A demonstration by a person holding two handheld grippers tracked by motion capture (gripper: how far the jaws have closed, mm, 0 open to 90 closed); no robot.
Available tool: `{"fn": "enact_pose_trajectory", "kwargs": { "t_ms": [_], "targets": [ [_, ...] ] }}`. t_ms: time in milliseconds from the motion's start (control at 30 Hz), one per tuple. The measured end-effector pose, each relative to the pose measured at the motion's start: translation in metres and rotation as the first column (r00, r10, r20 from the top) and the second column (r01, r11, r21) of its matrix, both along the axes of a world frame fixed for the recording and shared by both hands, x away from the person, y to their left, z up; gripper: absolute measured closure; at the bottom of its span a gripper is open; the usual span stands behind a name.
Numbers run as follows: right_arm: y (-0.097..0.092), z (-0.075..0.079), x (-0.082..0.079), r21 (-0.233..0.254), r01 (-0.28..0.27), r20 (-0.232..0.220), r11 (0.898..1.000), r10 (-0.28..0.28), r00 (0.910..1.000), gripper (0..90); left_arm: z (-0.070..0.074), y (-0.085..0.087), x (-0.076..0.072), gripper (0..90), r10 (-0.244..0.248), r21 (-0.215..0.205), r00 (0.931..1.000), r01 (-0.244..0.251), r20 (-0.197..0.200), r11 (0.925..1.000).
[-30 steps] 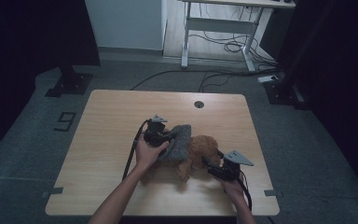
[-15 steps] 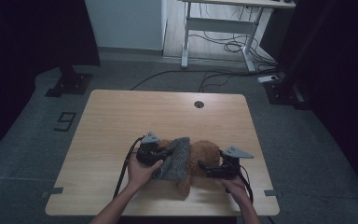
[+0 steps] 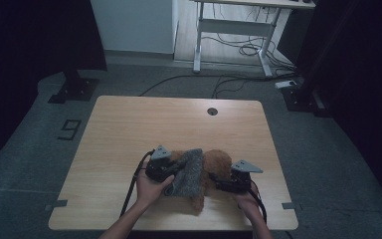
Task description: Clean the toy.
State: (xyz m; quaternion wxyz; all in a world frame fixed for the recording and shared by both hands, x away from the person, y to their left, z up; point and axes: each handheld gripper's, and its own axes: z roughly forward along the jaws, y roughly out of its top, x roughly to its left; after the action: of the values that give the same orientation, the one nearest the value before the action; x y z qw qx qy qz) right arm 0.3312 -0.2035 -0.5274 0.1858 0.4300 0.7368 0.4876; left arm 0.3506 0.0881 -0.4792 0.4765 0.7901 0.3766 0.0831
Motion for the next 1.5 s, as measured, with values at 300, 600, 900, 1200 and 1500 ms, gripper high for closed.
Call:
{"fn": "enact_pose_trajectory", "kwargs": {
  "t_ms": [300,600,900,1200,1500],
  "targets": [
    [0.009,-0.003,0.024,0.063,0.119,0.061,0.991,-0.123,0.9905,30.1,0.009,-0.004,0.041,78.5,0.06,0.018,0.9972,-0.059,-0.043,0.9981],
    [0.002,-0.001,0.016,0.064,0.087,0.056,0.994,-0.09,0.9944,30.1,0.048,-0.049,0.034,78.2,-0.033,0.028,0.9994,0.033,0.004,0.9991],
    [-0.002,-0.002,0.003,0.028,0.054,0.074,0.998,-0.056,0.9957,29.5,0.04,-0.132,0.044,77.4,-0.113,0.154,0.9936,0.112,0.002,0.9818],
    [-0.007,-0.005,0.0,0.029,0.042,0.061,0.999,-0.043,0.9972,29.4,0.027,-0.08,0.038,78.1,-0.03,0.206,0.9995,0.027,0.013,0.9782],
    [-0.004,-0.006,-0.005,0.017,0.041,0.07,0.999,-0.042,0.9967,29.0,0.032,-0.009,0.018,78.2,0.036,0.175,0.9984,-0.043,0.043,0.9836]
  ]
}}
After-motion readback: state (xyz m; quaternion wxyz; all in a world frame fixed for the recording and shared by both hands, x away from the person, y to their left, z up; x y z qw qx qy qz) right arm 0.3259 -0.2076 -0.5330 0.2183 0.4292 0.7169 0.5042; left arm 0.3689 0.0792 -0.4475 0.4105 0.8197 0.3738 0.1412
